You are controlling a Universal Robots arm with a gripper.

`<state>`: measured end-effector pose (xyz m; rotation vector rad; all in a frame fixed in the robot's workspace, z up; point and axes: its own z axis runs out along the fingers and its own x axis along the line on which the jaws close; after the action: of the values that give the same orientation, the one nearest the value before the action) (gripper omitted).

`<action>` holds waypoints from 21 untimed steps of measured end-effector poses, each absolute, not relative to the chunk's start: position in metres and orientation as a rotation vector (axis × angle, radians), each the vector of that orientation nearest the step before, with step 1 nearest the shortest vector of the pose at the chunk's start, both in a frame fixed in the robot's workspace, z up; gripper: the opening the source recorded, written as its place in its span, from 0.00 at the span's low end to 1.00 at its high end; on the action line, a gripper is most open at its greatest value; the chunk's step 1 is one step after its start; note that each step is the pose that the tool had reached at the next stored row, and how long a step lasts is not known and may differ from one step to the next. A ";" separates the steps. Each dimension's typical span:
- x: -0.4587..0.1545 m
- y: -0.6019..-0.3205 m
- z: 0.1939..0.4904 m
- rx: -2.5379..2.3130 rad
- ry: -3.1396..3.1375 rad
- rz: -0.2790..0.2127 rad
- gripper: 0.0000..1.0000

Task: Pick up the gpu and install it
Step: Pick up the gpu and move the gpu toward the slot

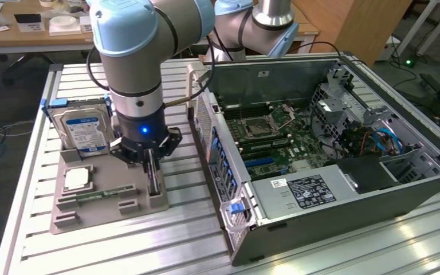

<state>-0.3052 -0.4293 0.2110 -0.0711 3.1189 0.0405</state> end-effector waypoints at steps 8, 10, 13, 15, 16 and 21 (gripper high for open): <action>-0.304 -0.429 0.211 -0.071 3.119 0.040 0.29; -0.304 -0.429 0.211 -0.071 3.119 0.040 0.29; -0.304 -0.429 0.212 -0.071 3.119 0.041 0.29; -0.304 -0.429 0.217 -0.071 3.119 0.041 0.29; -0.304 -0.429 0.220 -0.071 3.119 0.041 0.29; -0.304 -0.429 0.241 -0.071 3.119 0.041 0.29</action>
<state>-0.3042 -0.4293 0.2412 -0.0711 3.1190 0.0407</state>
